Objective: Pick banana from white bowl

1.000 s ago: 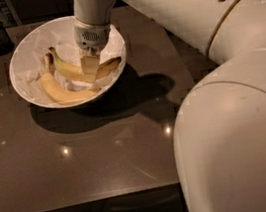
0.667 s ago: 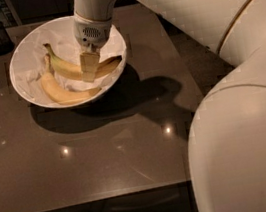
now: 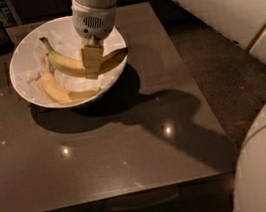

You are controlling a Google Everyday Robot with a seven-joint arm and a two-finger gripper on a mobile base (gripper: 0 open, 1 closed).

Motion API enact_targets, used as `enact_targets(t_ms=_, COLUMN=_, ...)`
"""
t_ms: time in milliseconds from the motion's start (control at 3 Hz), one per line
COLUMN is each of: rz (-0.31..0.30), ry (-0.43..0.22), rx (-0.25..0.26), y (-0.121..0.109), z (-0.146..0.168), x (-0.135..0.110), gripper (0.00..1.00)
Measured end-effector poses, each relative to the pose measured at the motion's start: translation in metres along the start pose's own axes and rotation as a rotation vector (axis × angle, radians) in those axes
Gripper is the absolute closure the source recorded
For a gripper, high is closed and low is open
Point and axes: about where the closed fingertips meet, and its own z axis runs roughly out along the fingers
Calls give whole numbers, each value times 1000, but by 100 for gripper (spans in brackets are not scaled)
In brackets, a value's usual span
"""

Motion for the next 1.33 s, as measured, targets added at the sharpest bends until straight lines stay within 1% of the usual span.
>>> enact_targets(t_ms=333, rz=6, ry=19, rx=18, y=21, z=-18, x=6, gripper=100)
enact_targets(t_ms=667, rz=27, ry=16, rx=23, y=42, z=-28, x=15, gripper=100)
enact_targets(t_ms=1000, rz=55, ry=6, rx=25, y=63, z=-34, x=26, gripper=100)
enact_targets(t_ms=1333, rz=96, ry=0, rx=28, y=79, z=-37, x=40, gripper=100)
